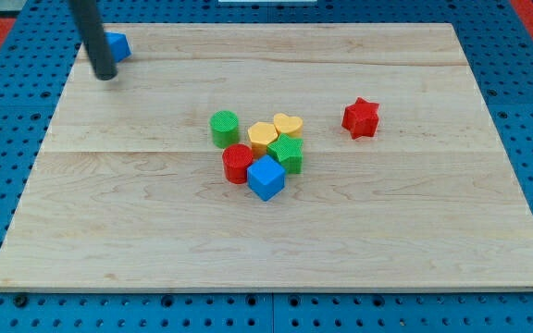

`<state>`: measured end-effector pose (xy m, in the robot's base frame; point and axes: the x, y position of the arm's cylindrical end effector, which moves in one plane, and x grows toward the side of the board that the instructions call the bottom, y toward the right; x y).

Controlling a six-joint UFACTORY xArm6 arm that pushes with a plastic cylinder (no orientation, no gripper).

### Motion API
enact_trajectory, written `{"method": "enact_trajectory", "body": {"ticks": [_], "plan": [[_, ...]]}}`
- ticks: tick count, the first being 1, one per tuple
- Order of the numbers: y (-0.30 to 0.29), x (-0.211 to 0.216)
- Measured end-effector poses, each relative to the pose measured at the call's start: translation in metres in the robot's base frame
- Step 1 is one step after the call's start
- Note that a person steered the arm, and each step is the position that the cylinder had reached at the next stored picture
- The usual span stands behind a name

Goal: Move the blue triangle to the top right of the green circle

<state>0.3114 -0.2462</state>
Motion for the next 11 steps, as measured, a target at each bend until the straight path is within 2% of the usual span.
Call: {"method": "enact_trajectory", "body": {"ticks": [1,2,3,4,6,9,10,11], "plan": [[-0.045,-0.013],[-0.058,-0.041],[0.0,-0.067],[0.055,-0.075],[0.082,-0.114],[0.201,0.017],[0.211,0.004],[0.258,0.024]]}}
